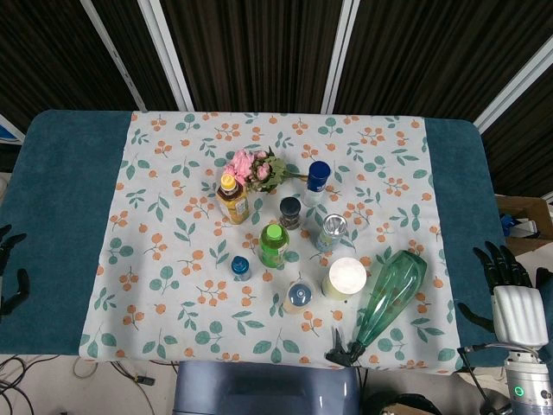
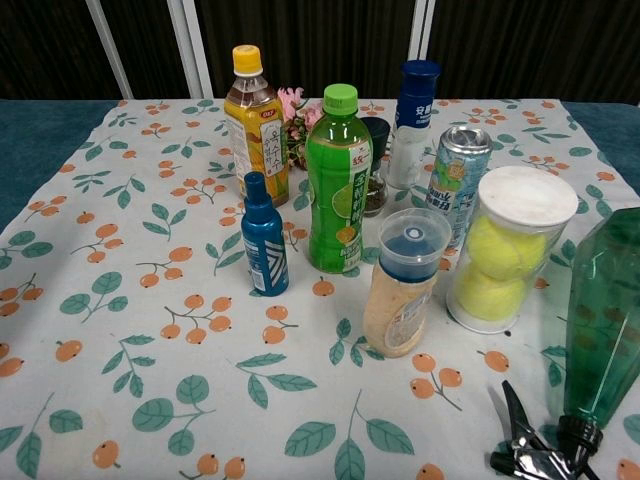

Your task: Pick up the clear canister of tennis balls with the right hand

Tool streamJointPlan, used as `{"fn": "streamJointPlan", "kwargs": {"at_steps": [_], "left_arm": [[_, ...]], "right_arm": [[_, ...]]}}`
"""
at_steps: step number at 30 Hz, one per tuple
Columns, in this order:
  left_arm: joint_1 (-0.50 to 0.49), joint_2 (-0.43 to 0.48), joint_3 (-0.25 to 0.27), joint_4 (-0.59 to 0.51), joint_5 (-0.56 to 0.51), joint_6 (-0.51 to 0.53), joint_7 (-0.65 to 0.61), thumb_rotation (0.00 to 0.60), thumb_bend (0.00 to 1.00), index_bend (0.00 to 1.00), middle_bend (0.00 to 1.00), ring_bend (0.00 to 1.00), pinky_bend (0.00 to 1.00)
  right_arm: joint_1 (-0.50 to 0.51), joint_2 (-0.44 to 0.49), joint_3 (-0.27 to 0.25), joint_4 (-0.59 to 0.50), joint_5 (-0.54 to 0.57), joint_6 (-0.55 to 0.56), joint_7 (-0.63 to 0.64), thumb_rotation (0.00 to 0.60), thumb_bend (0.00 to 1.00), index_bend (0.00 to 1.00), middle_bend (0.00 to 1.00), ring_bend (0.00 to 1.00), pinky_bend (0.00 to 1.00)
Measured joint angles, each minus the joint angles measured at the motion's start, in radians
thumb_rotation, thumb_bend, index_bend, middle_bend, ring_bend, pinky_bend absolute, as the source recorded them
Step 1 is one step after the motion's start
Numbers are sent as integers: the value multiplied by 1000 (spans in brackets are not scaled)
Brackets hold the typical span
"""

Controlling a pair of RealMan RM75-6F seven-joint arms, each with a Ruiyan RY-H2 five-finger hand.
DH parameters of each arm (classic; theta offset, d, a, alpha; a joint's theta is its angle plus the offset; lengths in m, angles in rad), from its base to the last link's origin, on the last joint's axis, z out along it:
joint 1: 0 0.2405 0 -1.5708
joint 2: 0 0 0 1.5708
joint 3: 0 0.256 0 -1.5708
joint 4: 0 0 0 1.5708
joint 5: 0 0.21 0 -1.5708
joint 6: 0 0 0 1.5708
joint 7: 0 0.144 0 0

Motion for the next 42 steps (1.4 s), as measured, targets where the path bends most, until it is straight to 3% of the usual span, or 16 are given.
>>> {"fn": "streamJointPlan", "kwargs": {"at_steps": [15,24,34,42], "left_arm": [[2,0,-1,-1,-5,2,6,600,594,181,63,116,9],[3,3,0,-9,-8,-4,-8,600,594,181,64,116,9],[5,2,2,-4,4,5,-12,600,594,181,64,116,9],[1,-1,1,-1,7,3,-11,600,594,180,64,117,9]], "right_arm": [[5,-4,-1,2,2,-9,2,600,177,118,107,60,187],[10,2,-9,-16,9,-41,78,600,176,116,107,60,187],[43,57,-31,-72,0,-145,379,600,177,114,107,69,187],[135,134,-19,-105,-8,-307,775,600,176,109,104,73,187]]}}
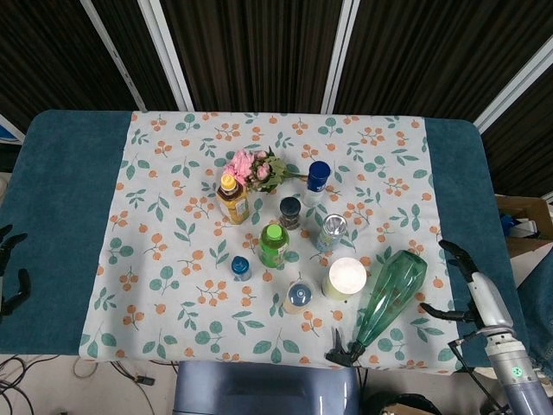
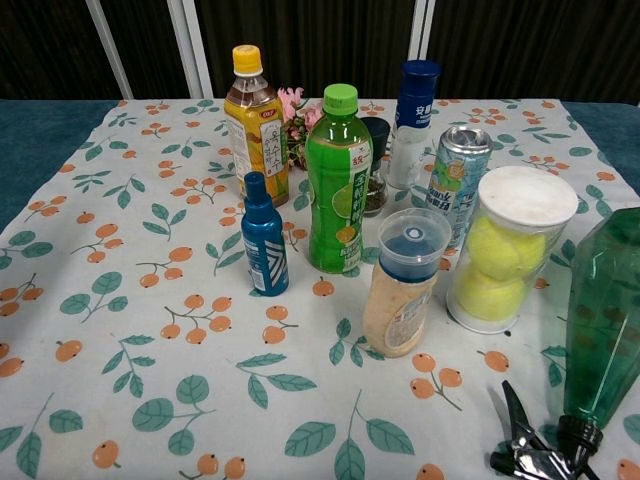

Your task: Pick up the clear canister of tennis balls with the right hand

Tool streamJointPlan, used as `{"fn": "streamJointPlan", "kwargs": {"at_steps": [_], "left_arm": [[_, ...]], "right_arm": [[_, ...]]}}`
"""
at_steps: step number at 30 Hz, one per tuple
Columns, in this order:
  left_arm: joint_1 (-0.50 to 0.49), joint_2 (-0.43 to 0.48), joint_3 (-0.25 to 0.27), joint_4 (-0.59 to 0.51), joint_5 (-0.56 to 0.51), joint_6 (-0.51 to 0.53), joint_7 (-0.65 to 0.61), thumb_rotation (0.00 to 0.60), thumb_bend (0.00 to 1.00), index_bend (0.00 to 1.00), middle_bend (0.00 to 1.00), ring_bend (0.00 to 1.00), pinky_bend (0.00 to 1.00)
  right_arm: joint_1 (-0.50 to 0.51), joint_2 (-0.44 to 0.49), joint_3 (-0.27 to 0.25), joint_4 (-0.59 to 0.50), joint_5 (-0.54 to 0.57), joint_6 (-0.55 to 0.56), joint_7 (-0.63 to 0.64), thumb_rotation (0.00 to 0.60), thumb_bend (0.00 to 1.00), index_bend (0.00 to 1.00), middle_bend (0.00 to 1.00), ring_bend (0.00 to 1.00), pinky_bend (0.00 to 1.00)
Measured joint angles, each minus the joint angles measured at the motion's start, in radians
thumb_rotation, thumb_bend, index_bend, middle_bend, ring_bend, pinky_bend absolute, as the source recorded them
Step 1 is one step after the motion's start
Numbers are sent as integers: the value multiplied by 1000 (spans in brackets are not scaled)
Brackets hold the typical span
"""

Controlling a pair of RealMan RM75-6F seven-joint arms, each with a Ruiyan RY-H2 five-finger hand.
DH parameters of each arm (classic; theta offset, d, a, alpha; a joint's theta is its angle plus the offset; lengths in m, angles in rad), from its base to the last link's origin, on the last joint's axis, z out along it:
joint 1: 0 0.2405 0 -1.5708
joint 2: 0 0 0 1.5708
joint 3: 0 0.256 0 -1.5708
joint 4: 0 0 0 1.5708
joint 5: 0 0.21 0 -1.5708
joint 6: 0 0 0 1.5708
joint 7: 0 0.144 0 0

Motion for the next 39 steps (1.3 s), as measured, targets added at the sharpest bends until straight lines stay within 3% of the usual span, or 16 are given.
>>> {"fn": "streamJointPlan", "kwargs": {"at_steps": [5,11,27,39], "left_arm": [[1,1,-1,-5,-3,0,-1,600,594,181,64,116,9],[2,3,-1,-5,-8,-2,-2,600,594,181,64,116,9],[3,8,-8,-20,-40,-12,12,600,594,180,64,116,9],[3,7,-11,-23,-48,-12,18,600,594,180,63,117,9]], "right_arm": [[101,27,10,-14,-21,-127,179,600,165,109,103,73,187],[170,-10,19,-13,-42,-182,220,600,121,109,103,73,187],[189,-252,-11,133,-60,-124,-42,600,116,109,102,73,187],[219,-316,-25,157,-32,-156,-55,600,116,110,121,80,187]]}}
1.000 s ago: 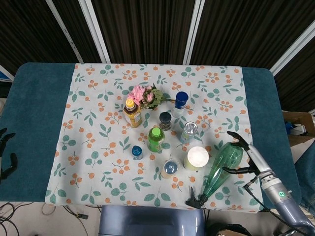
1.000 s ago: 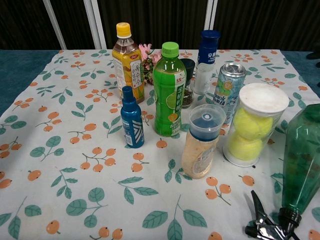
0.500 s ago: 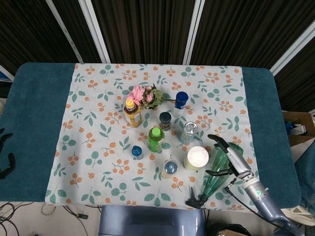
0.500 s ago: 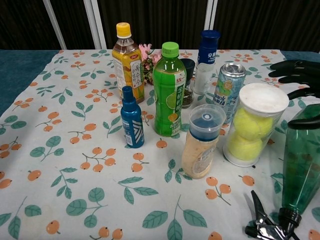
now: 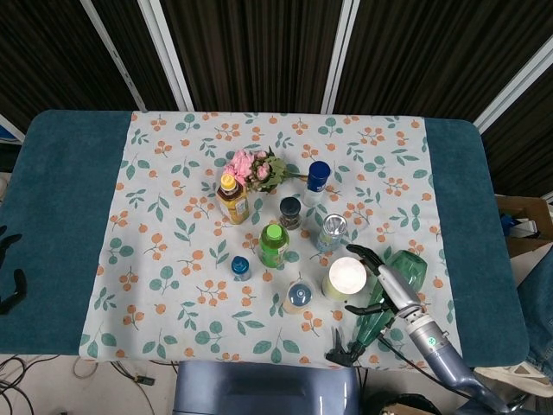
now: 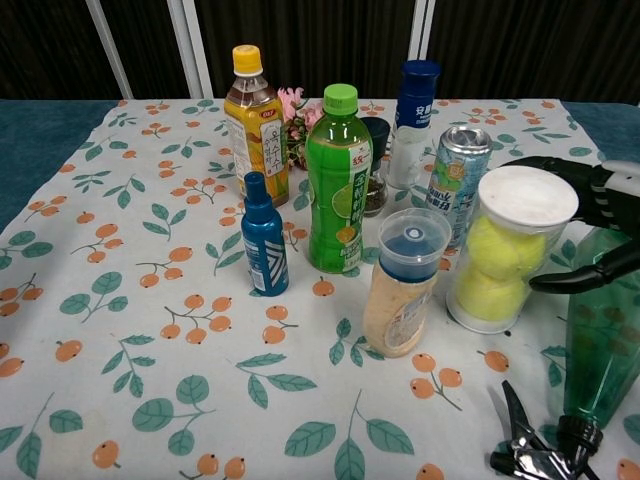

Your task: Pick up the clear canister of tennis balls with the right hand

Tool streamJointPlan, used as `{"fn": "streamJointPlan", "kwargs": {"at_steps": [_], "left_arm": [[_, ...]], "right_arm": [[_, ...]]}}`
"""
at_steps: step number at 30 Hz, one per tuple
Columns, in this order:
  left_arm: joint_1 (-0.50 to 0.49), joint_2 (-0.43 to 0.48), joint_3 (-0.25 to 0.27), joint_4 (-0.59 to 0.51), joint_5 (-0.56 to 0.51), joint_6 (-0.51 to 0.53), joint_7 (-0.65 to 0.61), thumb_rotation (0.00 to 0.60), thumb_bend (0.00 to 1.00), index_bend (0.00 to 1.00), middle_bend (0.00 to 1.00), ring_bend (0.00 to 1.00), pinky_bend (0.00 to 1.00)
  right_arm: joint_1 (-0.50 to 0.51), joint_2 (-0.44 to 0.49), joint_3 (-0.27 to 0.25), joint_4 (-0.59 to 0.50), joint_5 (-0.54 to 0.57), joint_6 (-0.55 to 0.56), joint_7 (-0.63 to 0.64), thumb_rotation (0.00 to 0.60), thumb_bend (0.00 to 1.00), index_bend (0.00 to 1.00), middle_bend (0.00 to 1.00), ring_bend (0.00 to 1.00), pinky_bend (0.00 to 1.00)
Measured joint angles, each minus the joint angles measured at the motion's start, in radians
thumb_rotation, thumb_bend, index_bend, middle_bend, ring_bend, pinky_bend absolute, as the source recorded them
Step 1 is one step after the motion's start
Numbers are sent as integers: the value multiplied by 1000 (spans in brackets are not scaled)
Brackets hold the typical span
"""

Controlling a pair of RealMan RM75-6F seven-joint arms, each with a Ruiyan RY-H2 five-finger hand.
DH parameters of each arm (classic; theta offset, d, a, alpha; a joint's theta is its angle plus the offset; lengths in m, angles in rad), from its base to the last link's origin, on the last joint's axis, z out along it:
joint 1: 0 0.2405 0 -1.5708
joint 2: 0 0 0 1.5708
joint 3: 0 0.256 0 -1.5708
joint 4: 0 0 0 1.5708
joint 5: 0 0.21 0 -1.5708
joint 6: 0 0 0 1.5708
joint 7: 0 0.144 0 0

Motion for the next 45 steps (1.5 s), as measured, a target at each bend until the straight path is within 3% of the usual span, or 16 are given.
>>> {"fn": "streamJointPlan", "kwargs": {"at_steps": [10,19,34,45], "left_arm": [[-1,1,-3,-1,-7,-3,1,600,594,180,63,116,9],[-1,2,-4,-3,-9,-4,0,600,594,180,64,116,9],[-1,3,-2,-7,-11,-7,2,600,594,180,63,116,9],[-1,5,-3,-9,-14,-9,-3,600,594,181,63,117,9]], "right_arm": [[28,-29,3,21,30,-37,-24,600,131,178,226,158,187],[38,-33,-11,23,37,-55,-28,600,184,332,379,280,211],[46,22,9,-20,50,-37,19,600,256,376,415,334,269],[54,137,69,-82,81,-18,140,600,273,402,436,370,313]]}}
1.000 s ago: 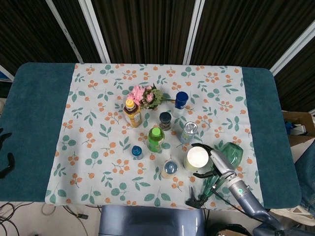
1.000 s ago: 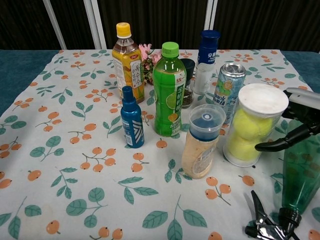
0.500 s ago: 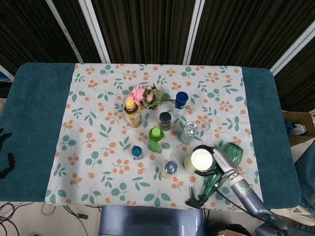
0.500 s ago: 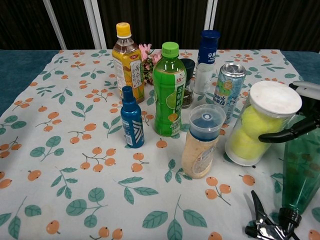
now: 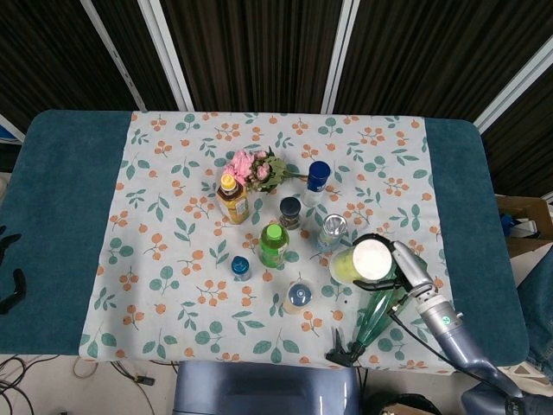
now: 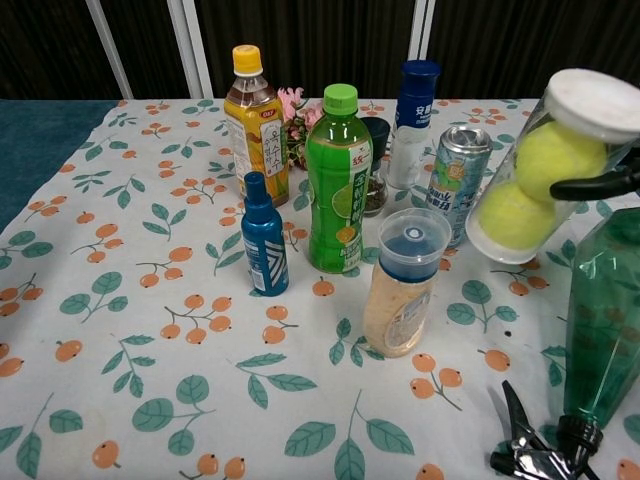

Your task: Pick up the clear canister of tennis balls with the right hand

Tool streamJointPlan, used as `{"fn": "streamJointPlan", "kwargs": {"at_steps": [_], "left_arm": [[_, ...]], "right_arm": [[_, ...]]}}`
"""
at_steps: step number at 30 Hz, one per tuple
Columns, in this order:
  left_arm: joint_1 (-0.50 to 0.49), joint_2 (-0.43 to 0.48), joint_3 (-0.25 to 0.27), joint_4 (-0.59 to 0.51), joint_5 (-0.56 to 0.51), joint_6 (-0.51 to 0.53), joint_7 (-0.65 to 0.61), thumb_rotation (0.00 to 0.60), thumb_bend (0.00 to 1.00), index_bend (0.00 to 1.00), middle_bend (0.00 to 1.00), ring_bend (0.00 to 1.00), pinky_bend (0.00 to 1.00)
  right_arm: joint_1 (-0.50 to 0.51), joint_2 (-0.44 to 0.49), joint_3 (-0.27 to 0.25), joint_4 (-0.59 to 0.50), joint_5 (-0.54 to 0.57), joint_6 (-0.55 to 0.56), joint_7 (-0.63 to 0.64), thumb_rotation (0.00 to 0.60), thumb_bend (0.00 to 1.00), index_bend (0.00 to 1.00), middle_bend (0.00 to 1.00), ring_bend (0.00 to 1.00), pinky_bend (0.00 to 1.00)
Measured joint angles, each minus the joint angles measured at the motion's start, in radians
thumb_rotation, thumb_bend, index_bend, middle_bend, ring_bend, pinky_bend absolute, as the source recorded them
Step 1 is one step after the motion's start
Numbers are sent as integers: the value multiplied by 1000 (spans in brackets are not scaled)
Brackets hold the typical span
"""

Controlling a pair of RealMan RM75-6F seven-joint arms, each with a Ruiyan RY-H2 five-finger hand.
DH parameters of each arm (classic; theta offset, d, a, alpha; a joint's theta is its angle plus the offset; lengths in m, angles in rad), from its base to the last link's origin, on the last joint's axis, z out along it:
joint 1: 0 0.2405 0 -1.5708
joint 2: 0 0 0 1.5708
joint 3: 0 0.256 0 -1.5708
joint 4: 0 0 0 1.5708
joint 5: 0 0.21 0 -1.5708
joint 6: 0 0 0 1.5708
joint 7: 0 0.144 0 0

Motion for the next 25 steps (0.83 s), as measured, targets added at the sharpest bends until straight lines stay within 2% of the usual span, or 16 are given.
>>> {"fn": "streamJointPlan", "kwargs": {"at_steps": [13,19,25], "left_arm": [[1,-4,3,-2,7,5,9,600,594,182,63,116,9],[2,-5,3,-3,7,8,10,600,594,183,63,117,9],[2,-5,4,-2,8,7,9,600,594,183,64,117,9]], "right_arm": [[-1,215,81,-85,8,34,171,600,265,402,432,371,313],[-6,269,111,-117,5,63,251,600,266,402,432,372,314],[-19,326,132,-144,-15,101,390,600,265,402,432,384,329]]}}
